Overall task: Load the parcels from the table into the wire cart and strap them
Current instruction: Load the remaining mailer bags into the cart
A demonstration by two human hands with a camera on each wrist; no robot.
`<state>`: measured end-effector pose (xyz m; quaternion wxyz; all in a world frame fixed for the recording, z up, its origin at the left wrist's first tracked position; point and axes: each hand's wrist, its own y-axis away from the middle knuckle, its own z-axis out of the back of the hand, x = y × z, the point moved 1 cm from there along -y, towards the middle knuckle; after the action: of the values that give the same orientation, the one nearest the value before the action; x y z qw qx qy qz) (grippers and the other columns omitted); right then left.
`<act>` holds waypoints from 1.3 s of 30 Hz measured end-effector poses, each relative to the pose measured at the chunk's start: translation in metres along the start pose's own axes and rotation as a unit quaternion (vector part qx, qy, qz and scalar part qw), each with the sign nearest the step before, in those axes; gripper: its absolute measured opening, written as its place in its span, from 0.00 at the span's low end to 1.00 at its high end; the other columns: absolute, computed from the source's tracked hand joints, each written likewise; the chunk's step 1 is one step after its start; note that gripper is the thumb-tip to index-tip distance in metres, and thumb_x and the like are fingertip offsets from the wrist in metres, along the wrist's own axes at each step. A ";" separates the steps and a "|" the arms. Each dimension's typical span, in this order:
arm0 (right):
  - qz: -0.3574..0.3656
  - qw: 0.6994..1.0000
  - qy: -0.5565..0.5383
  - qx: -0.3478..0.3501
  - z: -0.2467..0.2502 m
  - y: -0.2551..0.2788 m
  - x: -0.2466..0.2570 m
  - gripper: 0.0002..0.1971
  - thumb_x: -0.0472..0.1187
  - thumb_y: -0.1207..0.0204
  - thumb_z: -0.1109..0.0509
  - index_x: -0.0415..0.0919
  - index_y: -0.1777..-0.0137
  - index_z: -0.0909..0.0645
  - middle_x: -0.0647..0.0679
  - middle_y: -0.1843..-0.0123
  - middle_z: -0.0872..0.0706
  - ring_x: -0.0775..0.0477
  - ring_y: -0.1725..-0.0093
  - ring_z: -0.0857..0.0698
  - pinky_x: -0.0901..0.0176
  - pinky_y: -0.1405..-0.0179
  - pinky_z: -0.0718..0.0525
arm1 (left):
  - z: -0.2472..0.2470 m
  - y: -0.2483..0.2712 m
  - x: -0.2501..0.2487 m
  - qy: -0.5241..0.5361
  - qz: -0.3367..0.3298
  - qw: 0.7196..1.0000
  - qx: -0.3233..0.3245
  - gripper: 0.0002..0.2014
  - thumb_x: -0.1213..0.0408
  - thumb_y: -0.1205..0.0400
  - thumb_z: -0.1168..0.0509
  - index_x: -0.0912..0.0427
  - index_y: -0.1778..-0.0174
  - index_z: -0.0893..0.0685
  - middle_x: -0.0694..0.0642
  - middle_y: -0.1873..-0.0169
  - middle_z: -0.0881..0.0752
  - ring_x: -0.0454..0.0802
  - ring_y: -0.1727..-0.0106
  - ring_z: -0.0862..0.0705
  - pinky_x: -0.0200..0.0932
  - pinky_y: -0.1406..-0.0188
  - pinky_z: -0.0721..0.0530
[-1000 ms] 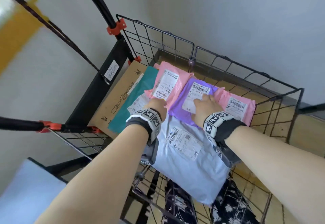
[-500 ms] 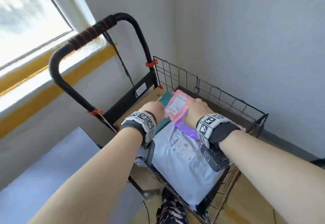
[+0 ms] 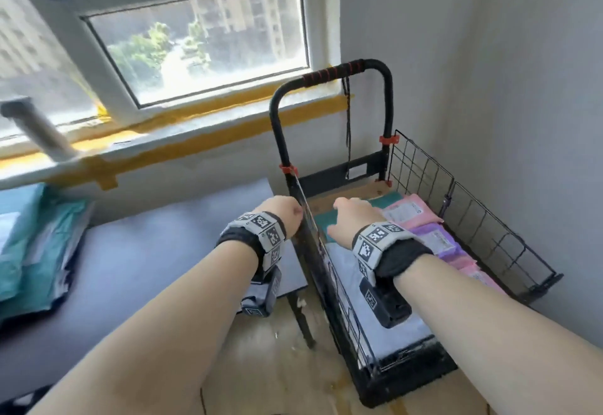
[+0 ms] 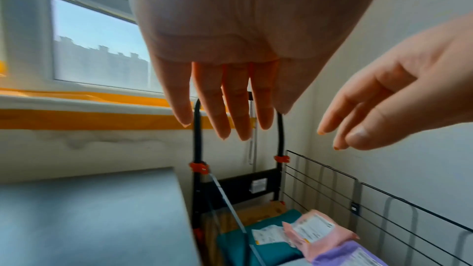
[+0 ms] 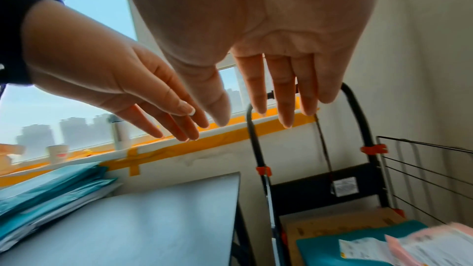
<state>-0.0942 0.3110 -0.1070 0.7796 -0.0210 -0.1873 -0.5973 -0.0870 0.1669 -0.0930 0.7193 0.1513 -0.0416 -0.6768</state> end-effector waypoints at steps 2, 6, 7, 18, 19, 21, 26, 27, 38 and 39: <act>0.023 1.000 0.010 0.004 -0.002 0.003 0.028 0.21 0.44 0.23 0.36 0.42 0.30 0.27 0.41 0.33 0.21 0.38 0.33 0.22 0.49 0.38 0.21 | 0.006 0.021 0.033 0.016 0.038 0.999 -0.013 0.17 0.61 0.13 0.47 0.61 0.34 0.18 0.59 0.36 0.17 0.59 0.36 0.19 0.46 0.36 0.23; 0.082 0.996 0.031 0.014 -0.013 0.006 0.098 0.19 0.44 0.23 0.36 0.40 0.33 0.27 0.40 0.36 0.19 0.37 0.37 0.19 0.49 0.39 0.19 | 0.009 0.071 0.101 0.052 0.100 0.992 -0.063 0.16 0.61 0.14 0.45 0.60 0.37 0.16 0.59 0.38 0.15 0.58 0.36 0.18 0.46 0.36 0.22; 0.097 0.994 0.035 0.018 -0.018 0.007 0.118 0.20 0.44 0.23 0.36 0.40 0.32 0.27 0.40 0.36 0.19 0.38 0.36 0.19 0.49 0.39 0.19 | 0.009 0.084 0.120 0.056 0.113 0.989 -0.073 0.16 0.62 0.14 0.45 0.61 0.38 0.16 0.59 0.39 0.15 0.58 0.37 0.18 0.46 0.37 0.21; 0.231 0.969 0.026 0.087 -0.139 0.054 0.381 0.19 0.44 0.23 0.36 0.40 0.32 0.25 0.41 0.32 0.20 0.39 0.33 0.21 0.51 0.35 0.21 | -0.014 0.245 0.354 0.082 0.255 0.958 -0.103 0.16 0.63 0.16 0.43 0.59 0.38 0.15 0.60 0.39 0.15 0.58 0.36 0.19 0.44 0.37 0.22; 0.231 0.968 0.022 0.092 -0.148 0.057 0.398 0.19 0.43 0.23 0.37 0.40 0.32 0.25 0.41 0.32 0.21 0.39 0.33 0.21 0.52 0.36 0.21 | -0.017 0.256 0.372 0.083 0.262 0.956 -0.107 0.16 0.62 0.16 0.43 0.60 0.38 0.15 0.60 0.39 0.15 0.57 0.36 0.19 0.44 0.37 0.22; 0.234 0.966 0.024 0.110 -0.165 0.062 0.425 0.19 0.43 0.22 0.37 0.40 0.32 0.25 0.41 0.32 0.20 0.39 0.34 0.21 0.52 0.37 0.21 | -0.024 0.275 0.404 0.091 0.275 0.951 -0.107 0.16 0.62 0.16 0.43 0.60 0.39 0.14 0.59 0.40 0.14 0.57 0.37 0.18 0.44 0.38 0.22; 0.259 0.955 0.039 0.143 -0.201 0.064 0.477 0.19 0.42 0.22 0.38 0.40 0.32 0.25 0.42 0.32 0.20 0.39 0.35 0.20 0.53 0.39 0.20 | -0.050 0.302 0.470 0.125 0.315 0.937 -0.086 0.15 0.63 0.17 0.43 0.57 0.43 0.13 0.57 0.43 0.13 0.57 0.40 0.17 0.46 0.37 0.20; 0.265 0.952 0.044 0.148 -0.208 0.063 0.486 0.19 0.42 0.22 0.38 0.40 0.32 0.25 0.42 0.33 0.20 0.39 0.35 0.20 0.53 0.40 0.21 | -0.057 0.305 0.482 0.135 0.325 0.932 -0.089 0.15 0.63 0.18 0.43 0.57 0.43 0.13 0.57 0.43 0.13 0.57 0.40 0.17 0.46 0.37 0.20; 0.313 0.915 0.051 0.251 -0.296 0.006 0.582 0.17 0.40 0.22 0.35 0.35 0.36 0.20 0.40 0.36 0.17 0.38 0.37 0.18 0.54 0.39 0.20 | -0.108 0.315 0.598 0.193 0.479 0.855 -0.050 0.16 0.58 0.19 0.41 0.52 0.37 0.16 0.56 0.32 0.19 0.57 0.36 0.18 0.45 0.35 0.21; 0.318 0.909 0.052 0.265 -0.305 0.000 0.591 0.16 0.40 0.22 0.35 0.35 0.37 0.20 0.39 0.36 0.16 0.38 0.37 0.18 0.54 0.40 0.20 | -0.111 0.313 0.607 0.199 0.492 0.847 -0.037 0.18 0.58 0.19 0.40 0.53 0.34 0.18 0.56 0.31 0.20 0.57 0.34 0.19 0.45 0.34 0.22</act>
<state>0.1153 -0.3126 -0.2025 0.9135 0.1589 -0.2815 -0.2469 0.2924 -0.4022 -0.2006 0.9560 0.2154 0.0583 -0.1903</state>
